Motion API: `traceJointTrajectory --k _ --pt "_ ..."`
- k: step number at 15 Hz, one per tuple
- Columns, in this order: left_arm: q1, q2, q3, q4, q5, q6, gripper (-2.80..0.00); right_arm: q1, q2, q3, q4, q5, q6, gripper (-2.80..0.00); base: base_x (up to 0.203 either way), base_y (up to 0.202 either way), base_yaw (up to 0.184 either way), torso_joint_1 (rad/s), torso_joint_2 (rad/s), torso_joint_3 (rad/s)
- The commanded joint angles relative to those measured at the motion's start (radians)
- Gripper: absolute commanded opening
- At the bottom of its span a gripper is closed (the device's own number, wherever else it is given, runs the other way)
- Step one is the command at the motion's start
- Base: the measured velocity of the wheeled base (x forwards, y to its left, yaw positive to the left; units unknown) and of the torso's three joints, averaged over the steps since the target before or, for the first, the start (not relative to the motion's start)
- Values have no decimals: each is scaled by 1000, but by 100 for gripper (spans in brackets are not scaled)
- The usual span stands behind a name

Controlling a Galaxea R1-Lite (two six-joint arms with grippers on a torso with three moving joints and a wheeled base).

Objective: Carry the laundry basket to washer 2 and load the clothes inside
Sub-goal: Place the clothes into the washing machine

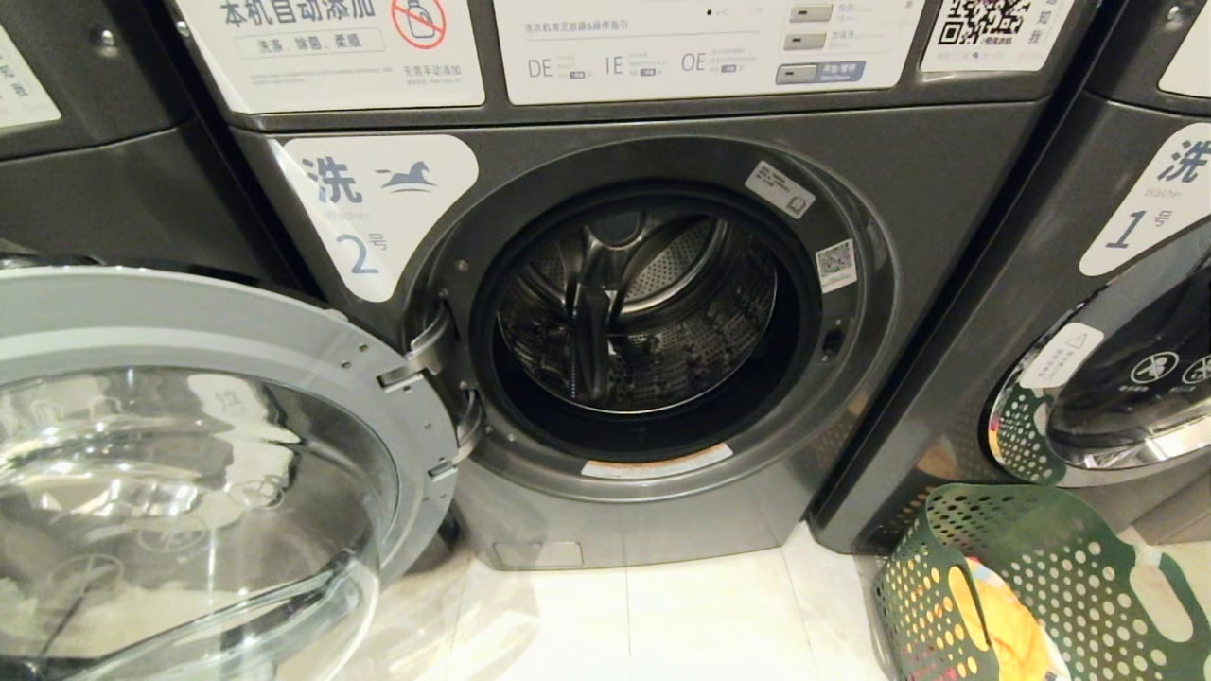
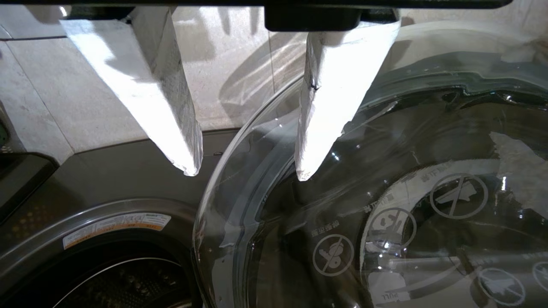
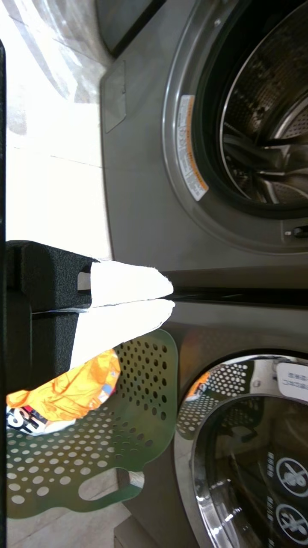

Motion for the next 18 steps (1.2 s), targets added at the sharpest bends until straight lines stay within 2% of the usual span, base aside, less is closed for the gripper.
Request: traceJointTrajectory --k 1,18 --pt "0 1 1 0 0 1 -280 0 1 34 -1 0 0 -280 0 0 0 2 5 -200" --pt "0 1 1 1 0 7 -280 0 1 34 -1 5 -15 -280 0 0 0 4 3 -192"
